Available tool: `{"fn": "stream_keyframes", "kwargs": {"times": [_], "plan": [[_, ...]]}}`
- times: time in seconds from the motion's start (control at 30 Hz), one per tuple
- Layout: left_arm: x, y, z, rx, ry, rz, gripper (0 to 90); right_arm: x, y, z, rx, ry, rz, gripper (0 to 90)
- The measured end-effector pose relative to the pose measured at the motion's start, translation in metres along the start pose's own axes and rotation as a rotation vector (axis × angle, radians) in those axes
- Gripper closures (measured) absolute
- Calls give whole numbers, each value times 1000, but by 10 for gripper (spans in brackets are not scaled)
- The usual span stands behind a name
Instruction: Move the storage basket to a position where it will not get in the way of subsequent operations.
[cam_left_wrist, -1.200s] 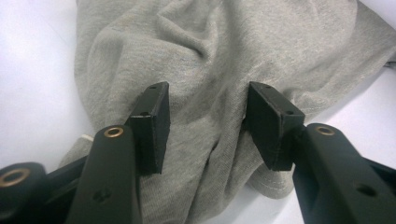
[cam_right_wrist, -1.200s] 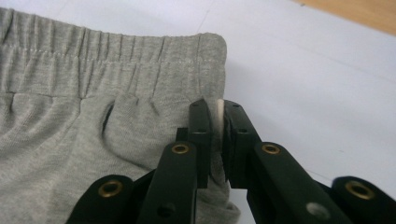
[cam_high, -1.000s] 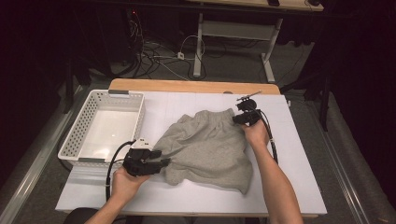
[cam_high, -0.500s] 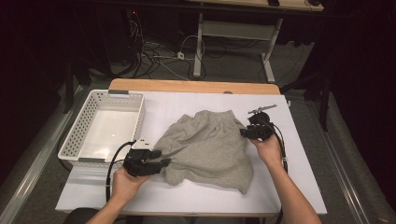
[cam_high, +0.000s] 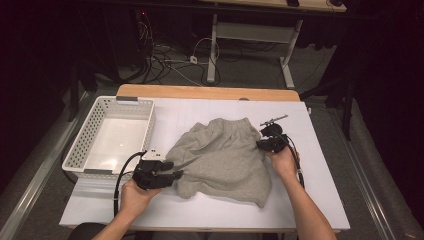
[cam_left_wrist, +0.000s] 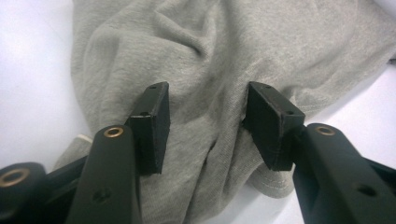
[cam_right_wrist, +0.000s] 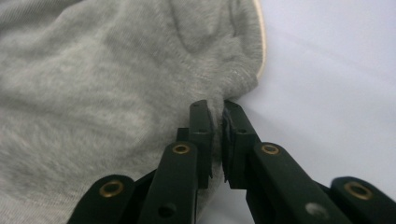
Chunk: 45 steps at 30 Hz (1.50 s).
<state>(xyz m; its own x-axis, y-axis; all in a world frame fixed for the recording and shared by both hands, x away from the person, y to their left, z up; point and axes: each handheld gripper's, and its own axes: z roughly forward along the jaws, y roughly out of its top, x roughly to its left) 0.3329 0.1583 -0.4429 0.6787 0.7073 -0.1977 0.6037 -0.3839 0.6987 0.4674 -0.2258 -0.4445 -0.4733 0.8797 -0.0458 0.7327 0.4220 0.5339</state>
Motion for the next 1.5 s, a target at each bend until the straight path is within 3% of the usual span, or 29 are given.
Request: {"fn": "stream_keyframes", "kwargs": {"times": [0.2, 0.3, 0.4, 0.53, 0.57, 0.67, 0.73, 0.87, 0.97, 1.13, 1.2, 1.37, 1.5], "plan": [[0, 1, 4, 10, -6, -3, 485, -17, 18, -12, -51, -79, 17, 854], [1, 1, 5, 14, -6, 0, 485, -22, 19, -12, -54, -75, 30, 840], [1, 1, 5, 16, -8, -3, 485, -19, 14, -7, -43, -61, 35, 754], [1, 1, 5, 14, -9, -7, 485, -15, 7, -10, -70, -46, 34, 694], [1, 1, 5, 13, -8, -9, 485, -10, 0, -20, -114, -35, 28, 672], [1, 0, 6, 15, -8, -11, 485, -6, -6, -29, -138, -27, 16, 658], [0, 0, 5, 17, -7, -5, 485, 3, -17, -44, -172, -6, -11, 646], [0, -1, 4, 11, -8, -11, 485, 10, -31, -57, -182, 16, -20, 645], [1, -1, 3, 6, -7, -14, 485, 14, -59, -70, -182, 54, -14, 646], [1, -1, 3, 5, 1, -13, 485, 12, -83, -72, -171, 47, -2, 646], [1, -1, 3, 5, 3, -15, 485, 4, -93, -67, -157, 43, 47, 646], [1, -1, 3, 8, 5, -14, 484, -4, -99, -59, -137, 49, 97, 636], [1, -1, 3, 5, -1, -16, 484, 4, -95, -50, -121, 81, 89, 597]]}}
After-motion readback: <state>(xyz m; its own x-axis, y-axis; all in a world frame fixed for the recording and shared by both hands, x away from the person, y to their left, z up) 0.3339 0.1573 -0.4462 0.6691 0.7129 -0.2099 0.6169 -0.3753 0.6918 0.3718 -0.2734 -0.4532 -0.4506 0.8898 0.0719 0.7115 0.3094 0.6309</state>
